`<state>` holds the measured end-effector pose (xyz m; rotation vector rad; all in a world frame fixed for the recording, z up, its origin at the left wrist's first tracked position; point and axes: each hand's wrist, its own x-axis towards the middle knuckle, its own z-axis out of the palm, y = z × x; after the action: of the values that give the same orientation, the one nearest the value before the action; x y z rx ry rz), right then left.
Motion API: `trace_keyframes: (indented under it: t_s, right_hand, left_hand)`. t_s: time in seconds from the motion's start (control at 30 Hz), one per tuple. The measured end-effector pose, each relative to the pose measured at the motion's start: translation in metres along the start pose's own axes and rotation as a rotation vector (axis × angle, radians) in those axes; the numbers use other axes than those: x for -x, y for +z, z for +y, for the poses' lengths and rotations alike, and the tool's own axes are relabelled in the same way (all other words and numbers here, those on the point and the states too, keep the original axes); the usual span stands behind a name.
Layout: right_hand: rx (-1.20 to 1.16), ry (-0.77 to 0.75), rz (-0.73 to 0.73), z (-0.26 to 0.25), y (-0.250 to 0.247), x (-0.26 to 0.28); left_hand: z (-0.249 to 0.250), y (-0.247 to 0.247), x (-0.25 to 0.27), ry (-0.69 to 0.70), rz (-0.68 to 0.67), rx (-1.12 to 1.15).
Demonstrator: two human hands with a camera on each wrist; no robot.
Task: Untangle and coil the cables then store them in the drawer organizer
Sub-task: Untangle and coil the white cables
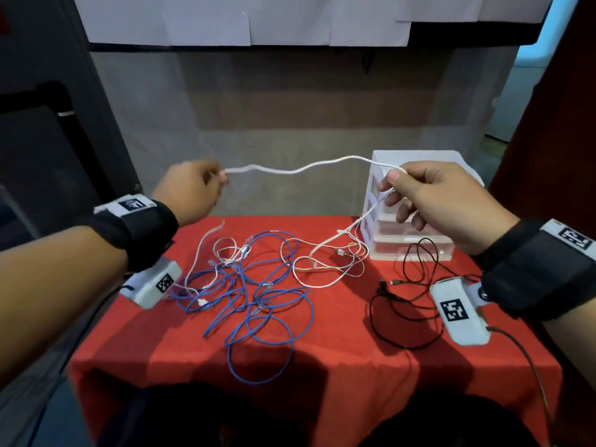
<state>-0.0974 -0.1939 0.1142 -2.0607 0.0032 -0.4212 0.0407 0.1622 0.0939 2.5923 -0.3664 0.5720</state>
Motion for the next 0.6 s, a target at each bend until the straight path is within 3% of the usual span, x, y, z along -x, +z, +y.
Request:
trace_keyframes:
  t_s: [0.13,0.23,0.27,0.33,0.43,0.5,0.6]
  right_hand:
    - [-0.035,-0.014,-0.045,-0.002,0.019,0.003]
    - [-0.060,-0.009,-0.098,-0.008,0.045,0.004]
    - [-0.059,-0.014,-0.122,-0.010,0.054,0.004]
    - [-0.067,-0.039,-0.162,-0.015,0.070,0.003]
    - [-0.127,-0.135,-0.165,-0.023,0.080,-0.003]
    - [-0.208,-0.124,-0.155,-0.024,0.077,-0.005]
    - [-0.313,-0.006,-0.138,-0.017,0.065,-0.004]
  left_hand:
    - [0.032,-0.034,-0.005,0.074,0.363,0.189]
    - [0.085,-0.055,0.008,0.245,0.437,0.438]
    - [0.106,-0.059,0.015,0.300,0.391,0.524]
    - [0.144,-0.059,0.032,0.345,0.172,0.693]
    - [0.178,-0.045,0.055,0.285,-0.200,0.920]
    - [0.182,-0.033,0.060,0.250,-0.282,1.010]
    - [0.170,-0.017,0.055,0.129,-0.293,1.085]
